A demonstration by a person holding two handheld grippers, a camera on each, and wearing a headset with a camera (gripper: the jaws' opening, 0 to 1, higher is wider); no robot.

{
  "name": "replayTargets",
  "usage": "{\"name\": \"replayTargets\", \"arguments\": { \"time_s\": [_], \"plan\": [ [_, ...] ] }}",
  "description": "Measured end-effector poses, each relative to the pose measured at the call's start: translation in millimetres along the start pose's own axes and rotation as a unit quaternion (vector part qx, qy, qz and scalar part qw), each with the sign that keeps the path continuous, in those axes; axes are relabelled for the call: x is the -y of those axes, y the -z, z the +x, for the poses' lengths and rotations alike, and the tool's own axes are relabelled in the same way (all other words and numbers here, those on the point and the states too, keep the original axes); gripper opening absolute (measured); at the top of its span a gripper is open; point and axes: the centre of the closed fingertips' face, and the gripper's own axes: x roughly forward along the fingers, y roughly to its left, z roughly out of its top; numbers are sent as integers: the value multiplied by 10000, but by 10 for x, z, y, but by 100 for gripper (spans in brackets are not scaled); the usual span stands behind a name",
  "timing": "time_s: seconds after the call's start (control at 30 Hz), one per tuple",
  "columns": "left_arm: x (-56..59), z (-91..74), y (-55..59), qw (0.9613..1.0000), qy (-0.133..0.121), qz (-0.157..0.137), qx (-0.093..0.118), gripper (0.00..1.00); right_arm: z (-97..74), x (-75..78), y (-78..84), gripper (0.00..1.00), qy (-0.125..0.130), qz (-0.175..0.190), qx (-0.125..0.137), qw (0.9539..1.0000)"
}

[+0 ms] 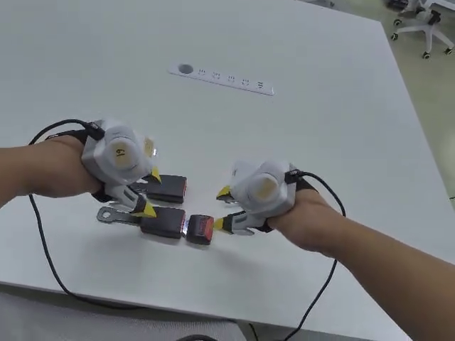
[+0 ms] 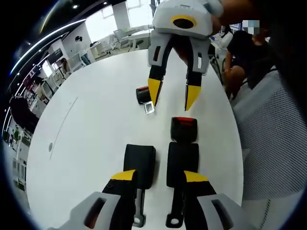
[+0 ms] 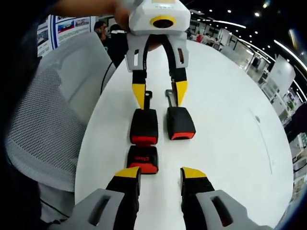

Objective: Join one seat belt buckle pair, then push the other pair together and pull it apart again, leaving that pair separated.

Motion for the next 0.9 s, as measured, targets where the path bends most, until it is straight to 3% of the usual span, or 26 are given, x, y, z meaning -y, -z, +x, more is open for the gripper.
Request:
{"name": "replayTargets", "arguments": {
  "time_s": [0.27,0.37,0.53,0.67,0.9],
  "plan": [
    [-145,27,-19,10000,-38,-27,-38,39,-37,247,243,28,84,57,-163,9998],
    [-236,86,19,10000,-17,-58,-56,39,-65,339,318,30,113,74,-198,9997],
    [-291,138,36,9999,39,16,-158,39,-102,519,473,32,171,-26,-384,9991],
    [-278,202,71,9997,176,43,-188,39,-93,550,548,39,138,-188,-527,9983],
    [-324,282,66,9992,256,156,-251,39,-36,600,656,34,15,-247,-663,9975]
  ]
}}
